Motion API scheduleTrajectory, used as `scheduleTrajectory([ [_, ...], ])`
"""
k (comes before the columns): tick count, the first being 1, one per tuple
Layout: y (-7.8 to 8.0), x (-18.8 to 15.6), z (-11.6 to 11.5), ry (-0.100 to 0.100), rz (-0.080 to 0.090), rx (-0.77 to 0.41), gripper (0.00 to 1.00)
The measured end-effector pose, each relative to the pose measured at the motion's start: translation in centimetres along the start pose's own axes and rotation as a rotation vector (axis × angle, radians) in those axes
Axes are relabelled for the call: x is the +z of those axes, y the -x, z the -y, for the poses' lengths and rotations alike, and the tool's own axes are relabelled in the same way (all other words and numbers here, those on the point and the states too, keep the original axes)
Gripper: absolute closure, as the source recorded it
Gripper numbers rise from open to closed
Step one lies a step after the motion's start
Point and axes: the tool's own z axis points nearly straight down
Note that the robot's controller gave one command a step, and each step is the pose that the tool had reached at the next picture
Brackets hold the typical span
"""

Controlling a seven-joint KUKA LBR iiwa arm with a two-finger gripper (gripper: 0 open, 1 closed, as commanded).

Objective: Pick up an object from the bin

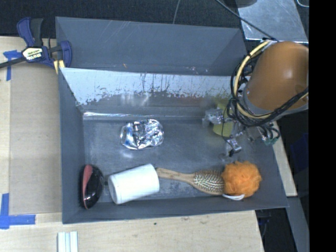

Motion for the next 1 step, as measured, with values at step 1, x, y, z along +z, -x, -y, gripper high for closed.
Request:
scheduleTrajectory([
  [1, 4.33, -2.65, -2.06, -0.002, 0.01, 0.074, 0.0],
])
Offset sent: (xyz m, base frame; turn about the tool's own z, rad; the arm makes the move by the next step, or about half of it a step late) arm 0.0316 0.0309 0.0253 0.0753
